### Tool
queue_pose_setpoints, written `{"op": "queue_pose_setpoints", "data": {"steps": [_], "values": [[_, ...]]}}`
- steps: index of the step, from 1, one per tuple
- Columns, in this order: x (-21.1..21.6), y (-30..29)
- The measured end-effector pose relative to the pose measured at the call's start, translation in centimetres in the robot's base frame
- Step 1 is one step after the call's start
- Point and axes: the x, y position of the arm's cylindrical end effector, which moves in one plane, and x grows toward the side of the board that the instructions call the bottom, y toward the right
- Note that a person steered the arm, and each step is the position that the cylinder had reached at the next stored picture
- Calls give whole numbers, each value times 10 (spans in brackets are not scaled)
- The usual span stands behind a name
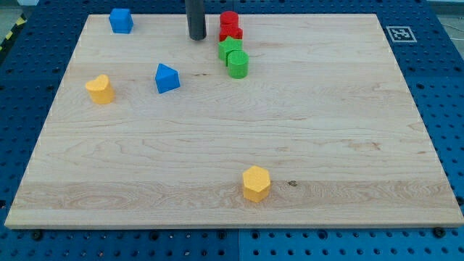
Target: Slightly push the red star to the right
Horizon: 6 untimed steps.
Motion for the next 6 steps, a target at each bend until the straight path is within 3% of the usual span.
{"op": "queue_pose_setpoints", "data": {"steps": [6], "values": [[0,32]]}}
